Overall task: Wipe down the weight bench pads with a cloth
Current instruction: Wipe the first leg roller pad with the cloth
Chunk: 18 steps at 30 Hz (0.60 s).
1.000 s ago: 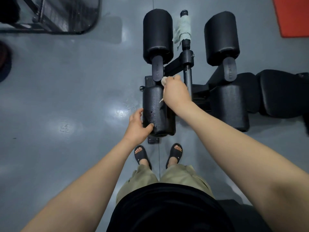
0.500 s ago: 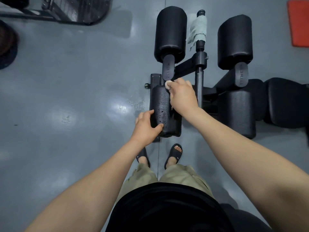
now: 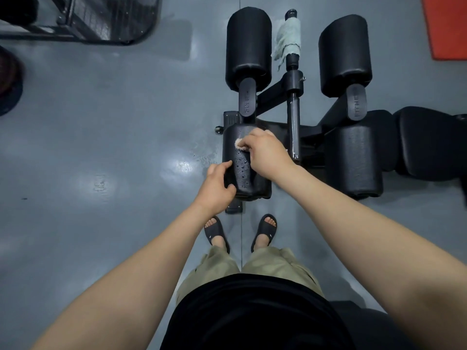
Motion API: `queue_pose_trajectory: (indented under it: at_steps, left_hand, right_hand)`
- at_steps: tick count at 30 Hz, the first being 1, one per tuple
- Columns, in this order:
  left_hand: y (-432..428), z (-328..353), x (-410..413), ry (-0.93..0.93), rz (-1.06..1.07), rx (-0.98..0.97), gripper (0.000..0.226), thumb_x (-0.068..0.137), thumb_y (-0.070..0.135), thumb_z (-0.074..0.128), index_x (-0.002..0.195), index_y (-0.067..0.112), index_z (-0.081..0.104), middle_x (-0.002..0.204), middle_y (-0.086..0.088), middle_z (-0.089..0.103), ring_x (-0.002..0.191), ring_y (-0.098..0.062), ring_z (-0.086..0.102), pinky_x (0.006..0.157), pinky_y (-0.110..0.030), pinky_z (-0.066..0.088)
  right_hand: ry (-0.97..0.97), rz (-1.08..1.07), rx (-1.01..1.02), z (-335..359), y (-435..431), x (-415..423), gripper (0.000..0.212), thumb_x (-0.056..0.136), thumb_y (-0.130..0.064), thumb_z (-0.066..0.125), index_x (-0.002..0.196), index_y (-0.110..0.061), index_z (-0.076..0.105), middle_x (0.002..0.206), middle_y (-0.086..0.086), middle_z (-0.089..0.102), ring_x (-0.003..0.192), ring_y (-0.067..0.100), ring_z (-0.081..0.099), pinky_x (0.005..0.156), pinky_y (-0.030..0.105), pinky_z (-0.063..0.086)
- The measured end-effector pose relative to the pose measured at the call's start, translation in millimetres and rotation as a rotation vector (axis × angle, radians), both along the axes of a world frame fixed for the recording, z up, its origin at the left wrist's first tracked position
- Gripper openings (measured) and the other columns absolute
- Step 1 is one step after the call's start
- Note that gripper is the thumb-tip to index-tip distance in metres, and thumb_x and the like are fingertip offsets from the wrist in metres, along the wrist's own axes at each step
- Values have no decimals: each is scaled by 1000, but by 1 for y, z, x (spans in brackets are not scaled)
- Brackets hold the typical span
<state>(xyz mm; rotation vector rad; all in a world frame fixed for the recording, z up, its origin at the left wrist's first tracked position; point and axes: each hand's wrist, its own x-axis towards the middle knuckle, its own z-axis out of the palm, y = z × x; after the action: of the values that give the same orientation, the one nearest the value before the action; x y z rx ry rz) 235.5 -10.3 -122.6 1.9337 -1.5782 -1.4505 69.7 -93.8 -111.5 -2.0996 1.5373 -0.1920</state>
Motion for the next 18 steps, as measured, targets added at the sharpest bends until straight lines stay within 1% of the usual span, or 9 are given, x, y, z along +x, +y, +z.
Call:
queue_pose_trajectory:
  at_steps: [2,4,8,10,12,14,16,18]
  left_hand:
    - [0,-2,3,12,12,-7,63,93,3,56,152,16,39,140,-6,37,124,-16,49,111,-35,43]
    - [0,-3,6,23,16,-9,61,94,2,56,151,16,42,138,-4,37,119,-11,48,112,-32,41]
    - [1,-4,8,47,11,-9,60,95,0,53,150,19,43,137,1,35,123,-9,46,111,-27,40]
    - [1,-4,8,47,9,-8,60,95,0,53,151,20,42,137,2,34,122,-7,44,110,-26,41]
    - [2,-4,7,42,9,-14,60,96,2,53,151,21,41,136,4,33,122,-7,43,108,-24,40]
    - [3,-4,5,35,11,-28,58,98,5,54,152,21,41,134,6,32,122,-7,44,108,-22,38]
    - [3,-4,3,27,22,-44,54,100,13,56,152,21,41,135,7,32,121,-6,44,108,-21,34]
    - [3,-4,1,15,31,-60,52,102,20,57,151,21,42,136,6,33,121,-5,43,108,-19,31]
  right_hand:
    - [-10,26,12,1,12,-1,42,85,5,51,113,-18,72,112,3,62,96,29,51,88,37,48]
    - [-30,44,11,2,25,-2,41,85,6,51,111,-19,72,111,3,63,92,25,48,86,37,48]
    - [-88,29,-17,-5,48,-8,39,83,7,55,108,-17,73,105,3,64,84,20,41,83,41,50]
    - [-121,9,-33,-8,58,-11,38,82,9,58,106,-16,74,103,3,65,82,19,39,81,41,51]
    - [-151,-7,-46,-9,65,-14,38,81,10,59,103,-16,75,101,3,65,81,20,41,80,38,50]
    - [-178,-9,-60,-9,73,-18,36,82,11,59,102,-15,75,100,4,66,81,25,48,79,36,50]
    - [-206,-6,-66,-10,80,-23,35,83,10,59,102,-14,75,99,5,66,82,29,52,80,37,50]
    - [-229,-8,-61,-12,86,-26,33,84,9,59,102,-14,75,99,4,66,82,30,52,79,40,51]
